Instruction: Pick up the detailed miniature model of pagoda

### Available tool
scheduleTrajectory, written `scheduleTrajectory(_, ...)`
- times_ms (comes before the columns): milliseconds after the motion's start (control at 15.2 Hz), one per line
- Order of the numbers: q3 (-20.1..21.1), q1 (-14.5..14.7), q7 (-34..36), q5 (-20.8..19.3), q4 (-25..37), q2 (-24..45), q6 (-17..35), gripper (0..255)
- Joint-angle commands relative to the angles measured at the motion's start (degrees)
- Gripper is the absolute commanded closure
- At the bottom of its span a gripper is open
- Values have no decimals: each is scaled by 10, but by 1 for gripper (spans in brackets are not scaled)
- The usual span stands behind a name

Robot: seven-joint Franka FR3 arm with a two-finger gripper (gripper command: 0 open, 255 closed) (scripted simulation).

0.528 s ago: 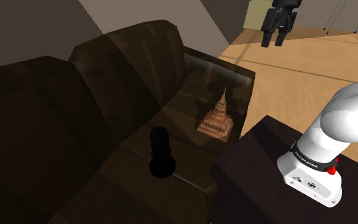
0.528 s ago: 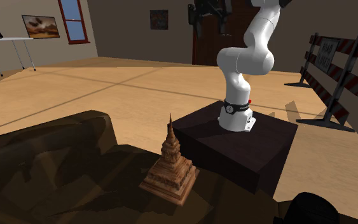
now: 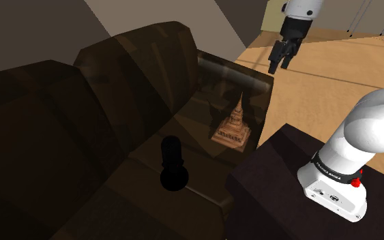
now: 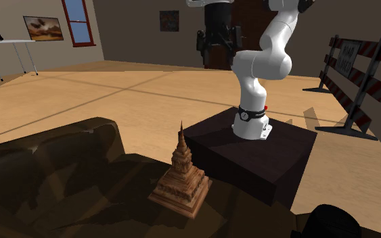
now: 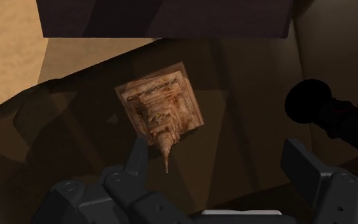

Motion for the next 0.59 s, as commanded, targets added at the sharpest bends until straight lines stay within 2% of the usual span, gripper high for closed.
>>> scheduleTrajectory(0, 2, 1, -14, -11, -43, -7, 63, 0)
scheduleTrajectory(264, 7, 3, -36, -31, -122, 3, 199, 0)
scheduleTrajectory(528, 11, 0, -54, -54, -183, 50, 354, 0)
